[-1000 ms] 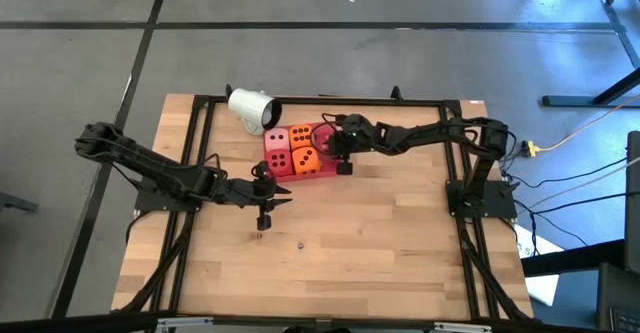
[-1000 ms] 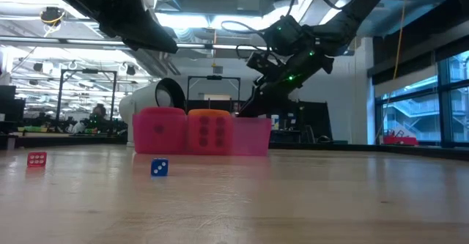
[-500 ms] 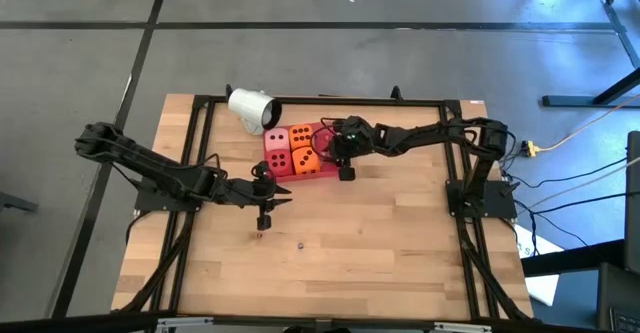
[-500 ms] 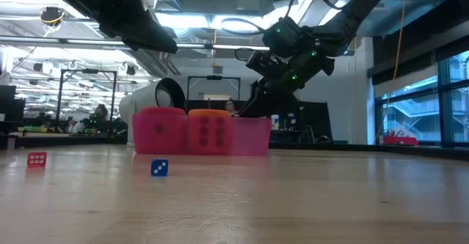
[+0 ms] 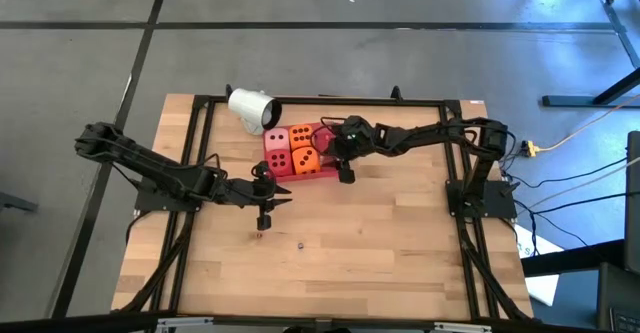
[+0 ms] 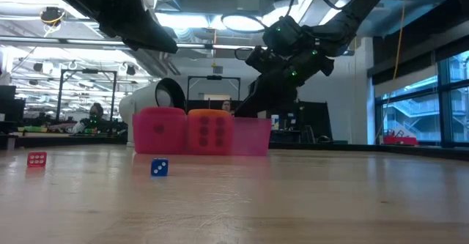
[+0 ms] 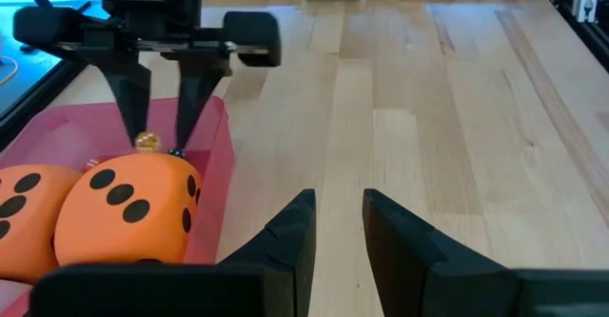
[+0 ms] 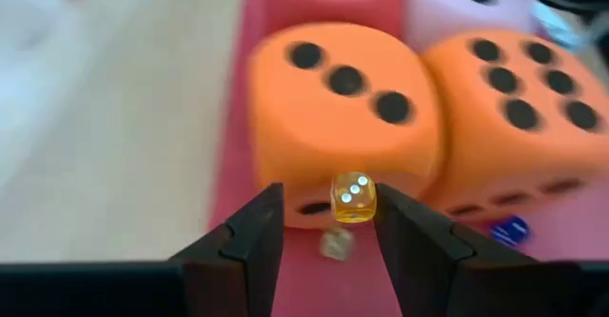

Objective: Pick & Place Dice
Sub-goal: Put the small yellow dice into the red bin, then put the small the blue dice into the red bin

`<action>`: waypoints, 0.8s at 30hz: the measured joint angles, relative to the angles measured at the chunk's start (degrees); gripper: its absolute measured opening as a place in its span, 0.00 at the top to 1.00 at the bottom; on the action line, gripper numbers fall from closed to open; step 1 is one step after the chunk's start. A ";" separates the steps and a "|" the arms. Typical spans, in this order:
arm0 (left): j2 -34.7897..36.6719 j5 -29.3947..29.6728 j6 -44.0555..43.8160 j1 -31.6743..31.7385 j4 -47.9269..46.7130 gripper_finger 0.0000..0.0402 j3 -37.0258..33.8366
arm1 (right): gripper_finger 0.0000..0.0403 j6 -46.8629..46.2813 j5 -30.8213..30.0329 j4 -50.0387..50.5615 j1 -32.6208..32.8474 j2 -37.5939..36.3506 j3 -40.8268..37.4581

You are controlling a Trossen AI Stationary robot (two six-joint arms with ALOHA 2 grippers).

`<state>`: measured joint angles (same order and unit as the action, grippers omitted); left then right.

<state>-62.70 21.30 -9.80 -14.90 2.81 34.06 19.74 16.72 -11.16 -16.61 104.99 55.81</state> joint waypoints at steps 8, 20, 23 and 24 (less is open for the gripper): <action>0.00 0.00 0.00 0.00 0.00 0.79 0.00 | 0.60 3.48 1.85 -0.39 0.84 0.00 -0.02; 0.00 0.01 0.13 0.00 0.00 0.79 -0.02 | 0.60 3.29 -5.17 -3.21 0.90 0.00 -0.04; 0.00 0.00 0.13 0.00 0.00 0.79 -0.02 | 0.60 3.26 -4.83 -3.19 1.23 0.00 -0.04; 0.00 0.00 0.13 0.00 0.00 0.79 -0.02 | 0.60 3.37 -4.44 -3.28 1.44 -0.02 -0.04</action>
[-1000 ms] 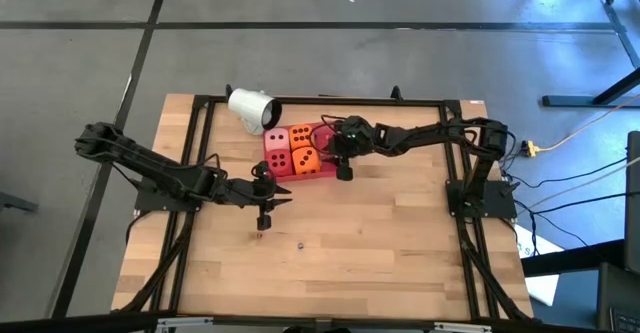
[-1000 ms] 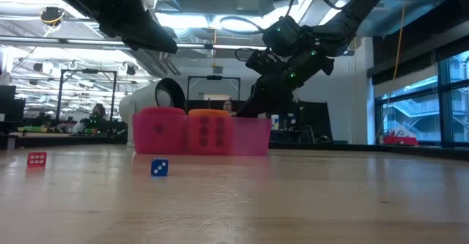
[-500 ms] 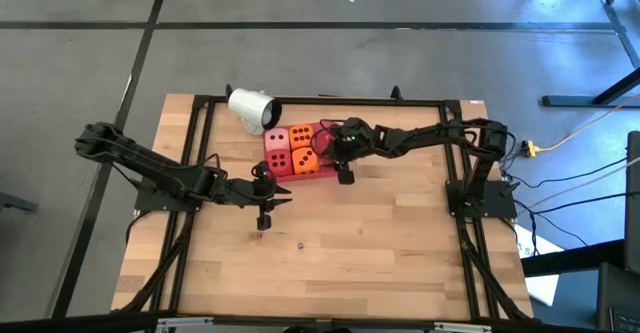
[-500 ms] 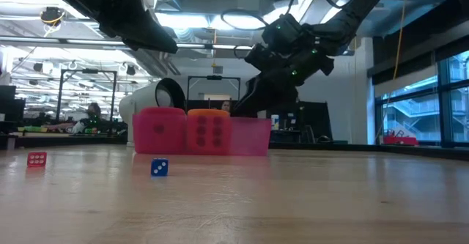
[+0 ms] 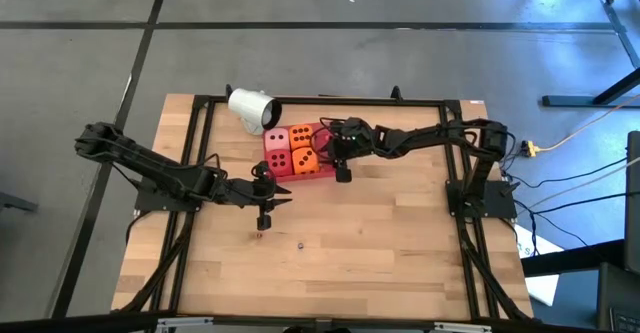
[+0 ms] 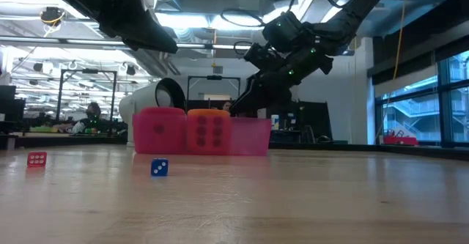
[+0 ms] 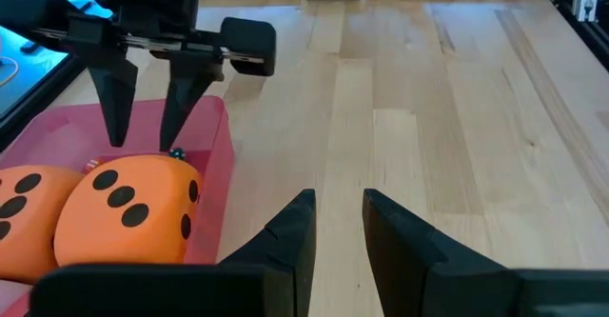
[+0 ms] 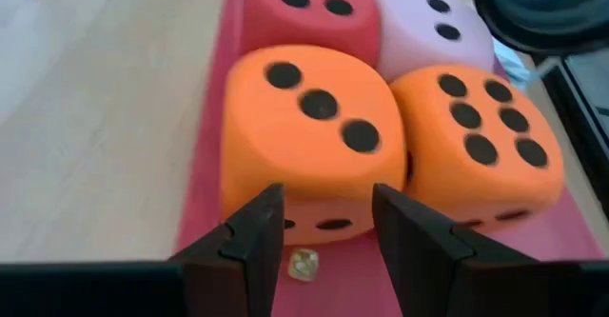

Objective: Pick & Place Dice
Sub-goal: Put the small the blue dice into the red bin

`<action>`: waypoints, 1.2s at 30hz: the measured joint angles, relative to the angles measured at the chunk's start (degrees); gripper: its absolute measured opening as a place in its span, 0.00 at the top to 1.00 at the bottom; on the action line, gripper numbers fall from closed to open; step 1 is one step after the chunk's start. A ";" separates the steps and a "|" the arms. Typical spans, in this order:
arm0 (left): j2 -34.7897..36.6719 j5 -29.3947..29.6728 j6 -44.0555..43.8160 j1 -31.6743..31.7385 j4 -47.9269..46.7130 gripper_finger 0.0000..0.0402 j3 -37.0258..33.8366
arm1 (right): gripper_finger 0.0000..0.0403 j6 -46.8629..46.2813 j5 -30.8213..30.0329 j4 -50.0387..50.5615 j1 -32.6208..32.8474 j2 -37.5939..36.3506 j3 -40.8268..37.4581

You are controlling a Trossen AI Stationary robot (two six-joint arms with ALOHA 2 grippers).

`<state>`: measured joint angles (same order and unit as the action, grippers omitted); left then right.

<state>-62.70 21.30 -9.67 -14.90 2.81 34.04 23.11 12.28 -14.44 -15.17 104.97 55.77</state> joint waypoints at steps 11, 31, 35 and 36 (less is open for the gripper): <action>0.00 0.00 -0.18 0.00 -0.64 0.79 -0.02 | 0.65 -3.80 -7.85 -0.59 4.64 -1.27 5.80; -0.02 -4.91 -7.67 0.00 -17.16 0.79 -0.02 | 0.71 -1.31 10.53 2.54 22.91 1.39 6.21; -0.02 -3.44 -7.68 0.00 -17.24 0.79 -0.02 | 0.71 1.22 10.20 1.69 25.56 2.06 6.18; -0.02 -3.42 -7.67 0.00 -17.23 0.79 -0.02 | 0.71 1.16 10.19 1.27 26.08 2.38 6.19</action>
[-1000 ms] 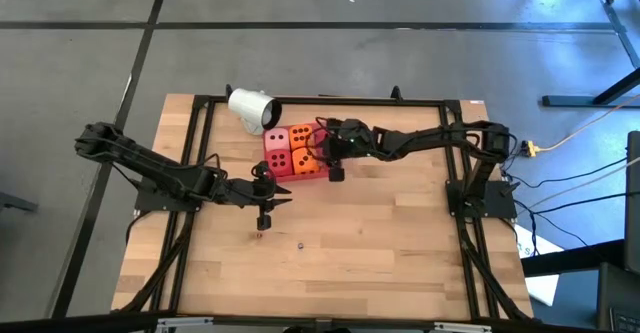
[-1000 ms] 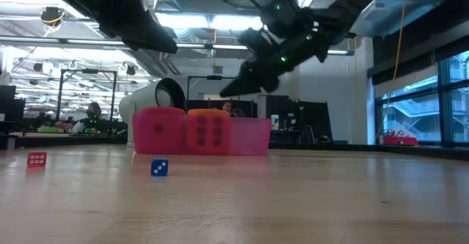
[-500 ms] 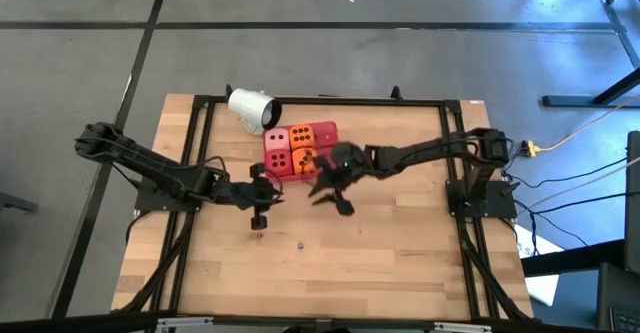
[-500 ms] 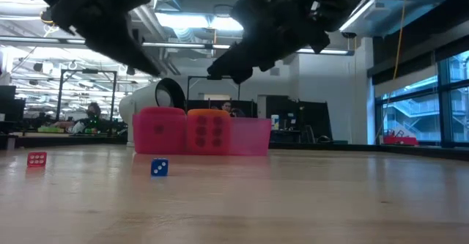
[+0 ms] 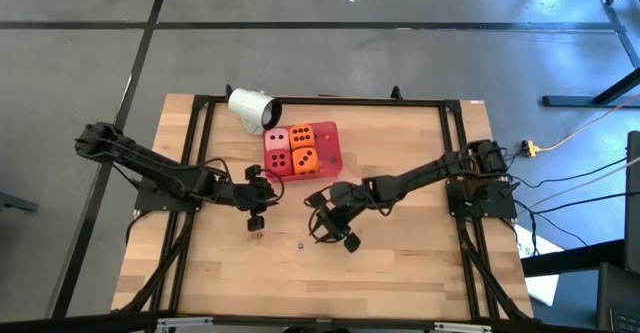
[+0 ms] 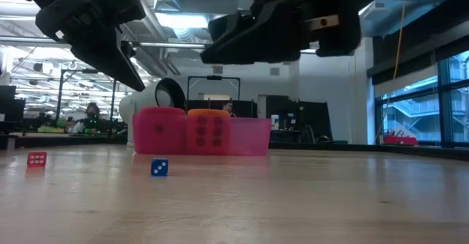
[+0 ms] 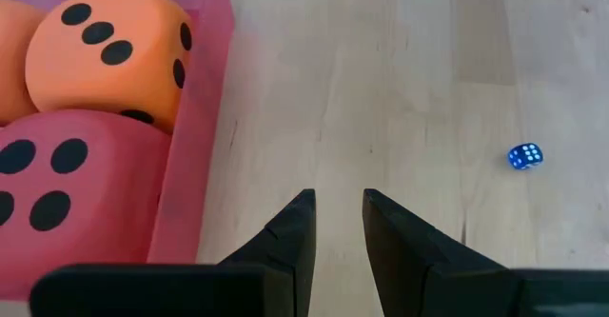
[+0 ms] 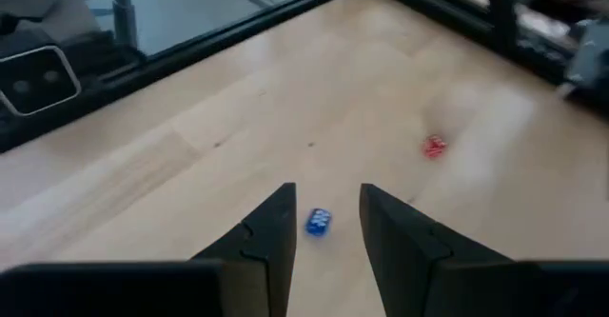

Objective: Pick & Place Dice
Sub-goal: Put the small the blue dice into the red bin

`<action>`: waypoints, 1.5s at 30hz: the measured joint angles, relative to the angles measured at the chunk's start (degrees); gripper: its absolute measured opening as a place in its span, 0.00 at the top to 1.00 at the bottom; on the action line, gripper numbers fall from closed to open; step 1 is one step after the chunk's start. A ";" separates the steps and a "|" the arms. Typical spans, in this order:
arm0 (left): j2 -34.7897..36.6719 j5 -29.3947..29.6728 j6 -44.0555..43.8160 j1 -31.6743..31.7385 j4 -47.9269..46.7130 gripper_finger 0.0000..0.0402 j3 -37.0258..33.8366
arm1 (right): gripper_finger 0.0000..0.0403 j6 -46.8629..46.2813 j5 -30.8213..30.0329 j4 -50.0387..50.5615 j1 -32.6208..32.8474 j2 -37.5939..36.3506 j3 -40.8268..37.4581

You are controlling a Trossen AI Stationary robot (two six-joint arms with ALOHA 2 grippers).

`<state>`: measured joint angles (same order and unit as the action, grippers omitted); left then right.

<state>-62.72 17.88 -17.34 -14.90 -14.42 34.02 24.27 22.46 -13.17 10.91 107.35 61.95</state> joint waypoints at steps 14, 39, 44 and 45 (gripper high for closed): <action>0.00 -0.13 -6.06 -0.07 -0.01 0.79 0.00 | 0.71 -18.42 -12.59 -16.82 3.58 14.47 2.12; 0.00 0.05 -5.97 -0.07 -0.41 0.79 0.00 | 0.71 -20.83 -8.33 -10.76 3.55 19.39 6.95; 0.00 0.05 -5.97 -0.07 -0.41 0.79 0.00 | 0.71 -20.83 -8.42 -8.97 3.44 19.39 6.95; 0.00 0.05 -5.98 -0.07 -0.41 0.79 0.00 | 0.71 -20.67 -8.53 -8.50 3.44 19.39 6.95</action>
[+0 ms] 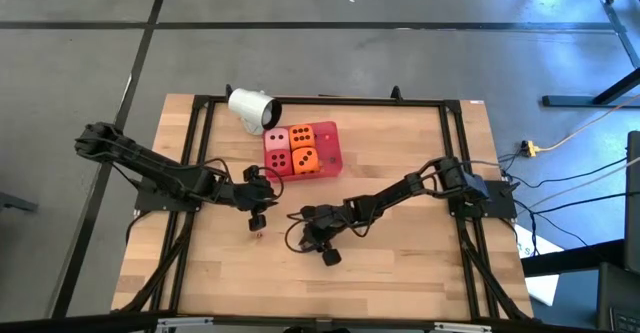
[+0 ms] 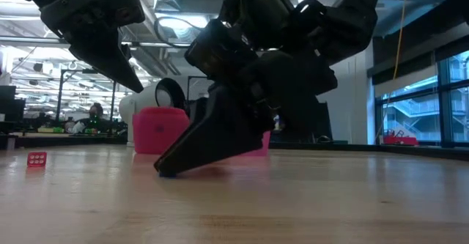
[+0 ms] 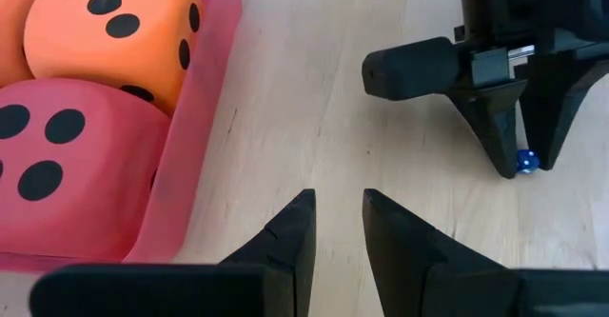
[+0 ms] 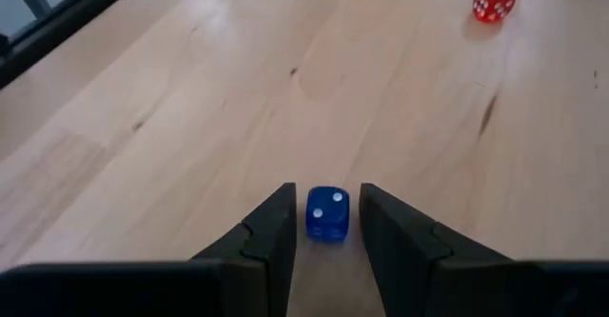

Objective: Pick & Place Dice
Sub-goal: Put the small the blue dice into the red bin

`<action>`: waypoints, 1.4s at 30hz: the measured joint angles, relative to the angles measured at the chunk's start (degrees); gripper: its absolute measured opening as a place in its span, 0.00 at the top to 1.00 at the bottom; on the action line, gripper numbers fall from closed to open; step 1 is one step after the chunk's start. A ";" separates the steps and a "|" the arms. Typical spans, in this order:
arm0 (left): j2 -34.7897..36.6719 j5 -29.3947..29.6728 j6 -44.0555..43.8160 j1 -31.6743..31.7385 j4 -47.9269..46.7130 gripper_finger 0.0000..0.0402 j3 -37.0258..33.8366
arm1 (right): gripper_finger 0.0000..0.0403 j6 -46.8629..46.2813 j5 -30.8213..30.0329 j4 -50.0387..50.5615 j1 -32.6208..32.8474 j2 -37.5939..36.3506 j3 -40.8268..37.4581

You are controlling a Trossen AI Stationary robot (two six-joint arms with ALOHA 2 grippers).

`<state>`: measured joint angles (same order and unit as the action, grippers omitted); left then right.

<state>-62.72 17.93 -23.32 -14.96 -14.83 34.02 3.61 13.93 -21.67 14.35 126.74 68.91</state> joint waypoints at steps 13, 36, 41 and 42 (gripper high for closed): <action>0.00 -0.02 -0.01 0.00 0.02 0.79 0.00 | 0.75 1.75 -1.96 1.31 0.02 0.17 0.11; 0.02 -0.17 0.01 0.01 -0.15 0.79 0.00 | 0.87 15.76 -41.92 20.30 -1.90 -15.96 -0.09; 0.02 -0.24 -0.01 0.00 -0.30 0.79 0.00 | 0.85 13.88 -58.21 26.61 -4.06 -22.99 -0.02; 0.02 -0.22 -0.01 0.01 -0.29 0.79 0.00 | 0.83 12.03 -58.88 27.37 -4.89 -23.81 0.01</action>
<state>-62.70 17.72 -23.33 -14.95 -15.12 34.02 15.63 -44.95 5.70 9.46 102.93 68.91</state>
